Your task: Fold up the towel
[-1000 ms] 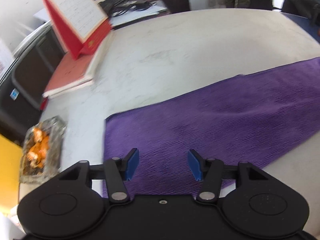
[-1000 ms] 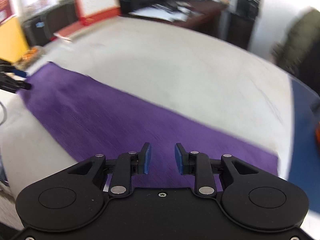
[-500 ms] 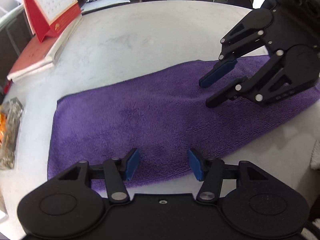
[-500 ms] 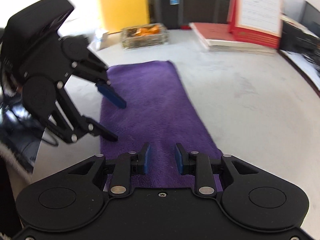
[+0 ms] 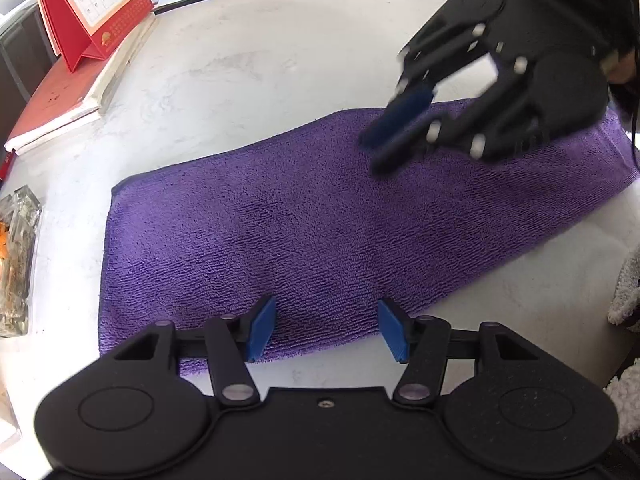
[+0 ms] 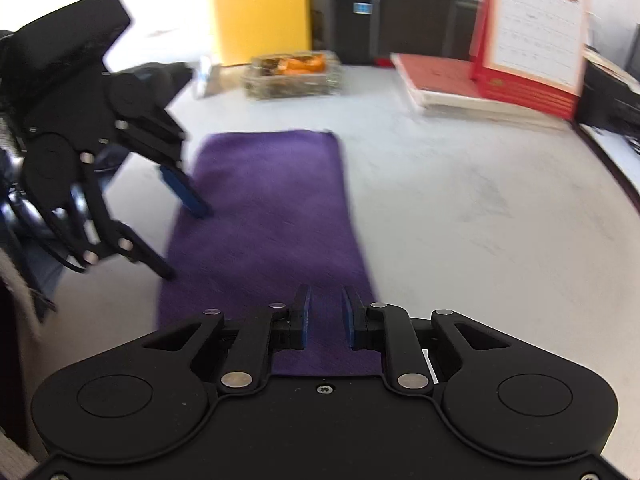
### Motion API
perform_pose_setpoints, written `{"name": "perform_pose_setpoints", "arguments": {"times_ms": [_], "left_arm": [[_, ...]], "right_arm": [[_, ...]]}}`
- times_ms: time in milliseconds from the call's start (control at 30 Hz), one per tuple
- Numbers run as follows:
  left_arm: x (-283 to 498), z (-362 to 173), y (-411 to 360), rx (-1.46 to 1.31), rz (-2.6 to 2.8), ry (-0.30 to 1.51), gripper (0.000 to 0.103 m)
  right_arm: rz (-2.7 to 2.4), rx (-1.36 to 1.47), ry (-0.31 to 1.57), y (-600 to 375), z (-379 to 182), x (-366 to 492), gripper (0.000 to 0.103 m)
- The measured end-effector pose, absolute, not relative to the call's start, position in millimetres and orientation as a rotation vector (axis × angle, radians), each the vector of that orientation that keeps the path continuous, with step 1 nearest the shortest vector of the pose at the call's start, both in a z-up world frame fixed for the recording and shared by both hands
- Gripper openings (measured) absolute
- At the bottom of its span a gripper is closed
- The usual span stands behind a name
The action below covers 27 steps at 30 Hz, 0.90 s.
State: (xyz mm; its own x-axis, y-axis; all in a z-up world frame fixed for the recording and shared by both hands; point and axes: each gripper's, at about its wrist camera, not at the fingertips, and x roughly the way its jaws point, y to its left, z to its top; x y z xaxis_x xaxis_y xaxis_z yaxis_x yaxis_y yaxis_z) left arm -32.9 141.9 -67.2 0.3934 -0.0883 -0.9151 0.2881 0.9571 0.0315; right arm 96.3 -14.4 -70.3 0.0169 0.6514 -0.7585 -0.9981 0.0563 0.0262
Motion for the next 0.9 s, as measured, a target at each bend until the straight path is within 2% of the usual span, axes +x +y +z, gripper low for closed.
{"name": "perform_pose_setpoints", "arguments": {"times_ms": [133,333,467,633,833,900], "left_arm": [[-35.2,-67.6,150.2,0.191,-0.214,1.145,0.054],[-34.3,-67.0,169.9,0.231,-0.142,1.141,0.054],[-22.3,-65.6,180.1,0.226,-0.129,1.095,0.054],[-13.7,-71.1,189.1,0.204,-0.143,1.080,0.056],[-55.3,-62.1,194.9,0.216,-0.093,1.122,0.054],[-63.4,-57.6,196.7,0.221,-0.071,1.124,0.054]], "right_arm": [[1.449,-0.630,0.722,3.0,-85.5,100.1,0.012],[1.266,-0.612,0.753,2.4,-77.7,133.0,0.013],[1.326,-0.586,0.715,12.2,-64.5,124.0,0.013],[1.430,-0.658,0.709,45.5,-80.1,105.3,0.013],[1.274,-0.593,0.716,45.7,-84.1,132.8,0.013],[1.208,-0.587,0.718,40.9,-81.1,137.6,0.017]]}}
